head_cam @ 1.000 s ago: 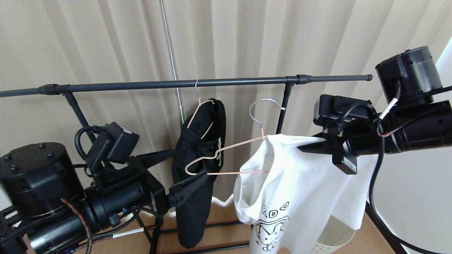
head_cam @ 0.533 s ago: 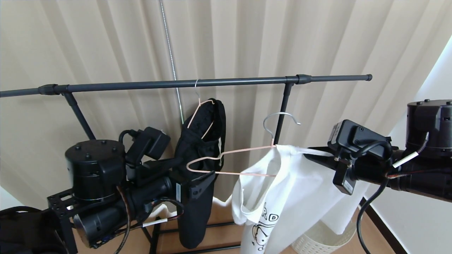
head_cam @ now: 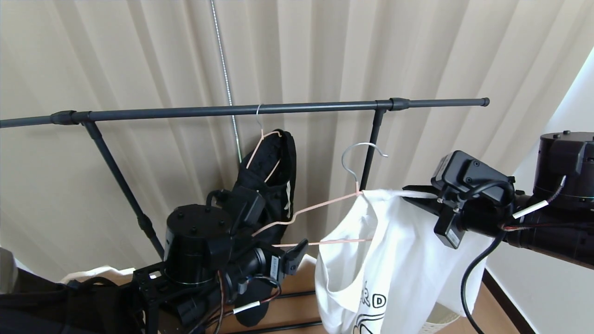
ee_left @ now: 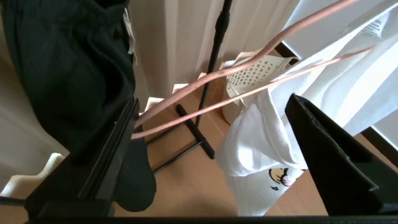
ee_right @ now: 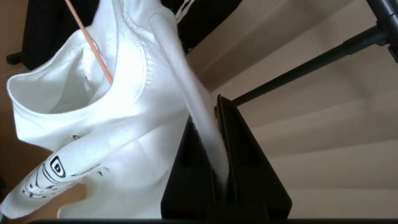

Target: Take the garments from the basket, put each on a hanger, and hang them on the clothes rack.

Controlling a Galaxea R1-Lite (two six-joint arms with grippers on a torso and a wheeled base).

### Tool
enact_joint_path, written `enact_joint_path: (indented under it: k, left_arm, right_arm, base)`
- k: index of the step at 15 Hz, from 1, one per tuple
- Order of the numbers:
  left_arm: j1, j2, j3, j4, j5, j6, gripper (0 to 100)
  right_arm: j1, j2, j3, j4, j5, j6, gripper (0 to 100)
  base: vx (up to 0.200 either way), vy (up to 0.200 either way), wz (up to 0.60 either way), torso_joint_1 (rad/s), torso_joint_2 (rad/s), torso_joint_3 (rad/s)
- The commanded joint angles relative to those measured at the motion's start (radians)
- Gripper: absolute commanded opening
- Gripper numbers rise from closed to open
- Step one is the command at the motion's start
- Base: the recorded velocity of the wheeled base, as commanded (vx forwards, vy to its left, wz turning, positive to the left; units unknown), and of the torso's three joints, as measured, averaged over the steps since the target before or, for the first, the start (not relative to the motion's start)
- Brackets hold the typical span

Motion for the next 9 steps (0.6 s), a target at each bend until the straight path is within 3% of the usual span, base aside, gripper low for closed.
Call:
enact_joint_path:
  k: [1,3,9]
  left_arm:
    - [-0.011,0.018,-0.012,0.000,0.024,0.002,100]
    - [-0.010,0.001,-0.029,-0.002,0.067,0.000,100]
    - [0.036,-0.057,-0.032,-0.013,0.068,0.008,100]
  right_arm:
    - [0.003,0.022,0.003,-0.008,-0.013,0.008,0]
    - [0.004,0.022,0.003,-0.008,-0.018,0.013,0]
    - [0.003,0.019,0.006,-0.008,-0.018,0.011,0]
  base:
    - [0.000,0.000,0.00,0.000,0.00,0.000]
    - [0.000,0.000,0.00,0.000,0.00,0.000]
    - [0.000,0.000,0.00,0.000,0.00,0.000]
